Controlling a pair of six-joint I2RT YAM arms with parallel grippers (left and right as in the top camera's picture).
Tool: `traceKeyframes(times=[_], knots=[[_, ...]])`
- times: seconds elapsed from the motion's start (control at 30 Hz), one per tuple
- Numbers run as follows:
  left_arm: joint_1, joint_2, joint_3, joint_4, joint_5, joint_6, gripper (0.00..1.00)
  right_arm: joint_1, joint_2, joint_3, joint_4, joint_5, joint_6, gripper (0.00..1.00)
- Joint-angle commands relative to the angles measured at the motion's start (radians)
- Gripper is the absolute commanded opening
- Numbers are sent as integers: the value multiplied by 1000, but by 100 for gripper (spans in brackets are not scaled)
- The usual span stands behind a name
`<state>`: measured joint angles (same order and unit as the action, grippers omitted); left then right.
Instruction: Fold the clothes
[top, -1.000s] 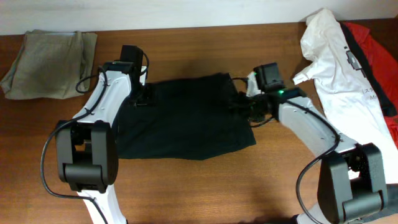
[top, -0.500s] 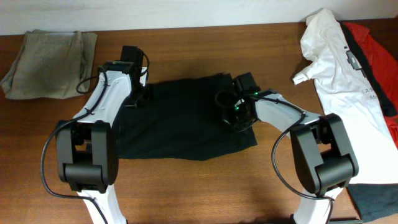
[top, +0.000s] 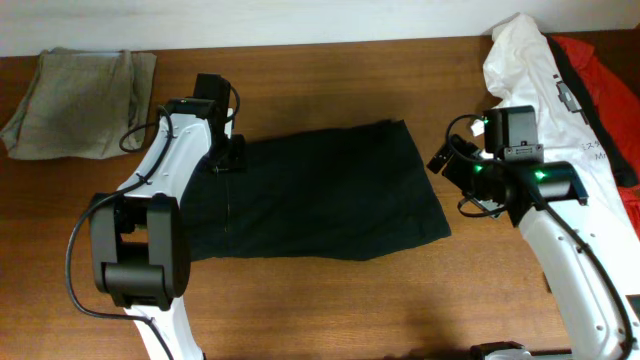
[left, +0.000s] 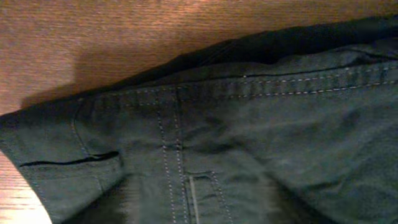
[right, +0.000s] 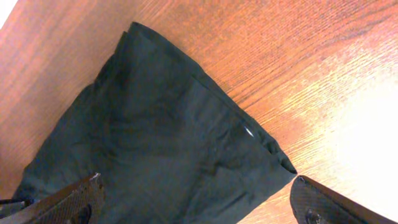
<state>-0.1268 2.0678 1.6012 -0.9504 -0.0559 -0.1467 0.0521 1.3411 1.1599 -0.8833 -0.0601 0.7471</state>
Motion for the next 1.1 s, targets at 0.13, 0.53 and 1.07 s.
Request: traceKeyframes(times=[0.13, 0.53, 1.07], knots=[[5, -34, 16, -1, 19, -3, 99, 0, 25, 2, -2, 27, -18, 99], [0, -34, 16, 7, 18, -3, 99, 0, 25, 2, -2, 27, -18, 99], [0, -44, 29, -2, 19, 6, 67, 0, 25, 2, 55, -19, 21, 99]])
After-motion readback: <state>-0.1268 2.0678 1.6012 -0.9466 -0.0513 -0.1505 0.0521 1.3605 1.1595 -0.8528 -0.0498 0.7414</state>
